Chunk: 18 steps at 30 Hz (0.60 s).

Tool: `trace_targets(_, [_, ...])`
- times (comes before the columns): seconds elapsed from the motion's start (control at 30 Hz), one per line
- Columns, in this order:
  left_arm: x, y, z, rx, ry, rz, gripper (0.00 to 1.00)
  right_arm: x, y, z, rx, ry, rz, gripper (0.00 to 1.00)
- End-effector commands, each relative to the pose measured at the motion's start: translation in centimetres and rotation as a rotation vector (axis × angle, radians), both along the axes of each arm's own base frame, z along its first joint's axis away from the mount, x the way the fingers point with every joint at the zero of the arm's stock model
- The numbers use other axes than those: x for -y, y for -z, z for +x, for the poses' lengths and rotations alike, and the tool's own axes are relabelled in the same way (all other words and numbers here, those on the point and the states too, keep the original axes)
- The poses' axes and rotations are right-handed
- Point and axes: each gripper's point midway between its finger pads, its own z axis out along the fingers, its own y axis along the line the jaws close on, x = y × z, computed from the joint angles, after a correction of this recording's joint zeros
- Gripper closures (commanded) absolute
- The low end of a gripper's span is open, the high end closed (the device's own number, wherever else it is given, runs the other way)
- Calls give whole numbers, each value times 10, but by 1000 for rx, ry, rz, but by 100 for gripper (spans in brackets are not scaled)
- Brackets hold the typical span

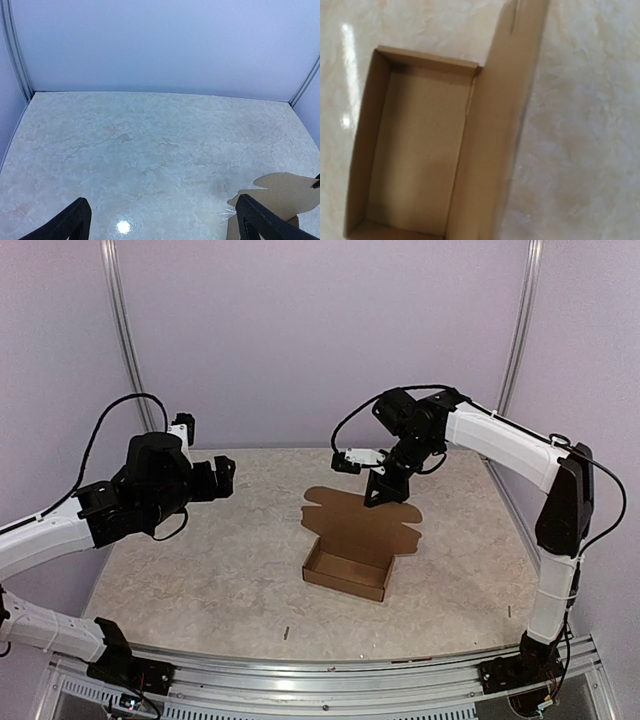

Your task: Fold the paper box

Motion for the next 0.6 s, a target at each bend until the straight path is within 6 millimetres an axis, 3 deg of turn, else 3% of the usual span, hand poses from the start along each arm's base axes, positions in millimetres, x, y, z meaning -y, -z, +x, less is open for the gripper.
trace_targets(0.0, [41,-14,0,130,232,63,1,-2,7,-14,-62,-70,-17,100])
trace_targets(0.13, [91,-19,-18,206,654,89,11,-3,-1,-24,-57,-151,4,100])
trace_targets(0.23, [115,-22,-31,210,872,107,18,-4,-14,-28,-25,-211,27,100])
trace_targets(0.43, [151,-8,-35,155,1082,154,32,-9,-23,-41,-58,-277,75,100])
trace_targets(0.57, [160,6,-28,132,1107,191,30,-10,-25,-42,-67,-276,93,100])
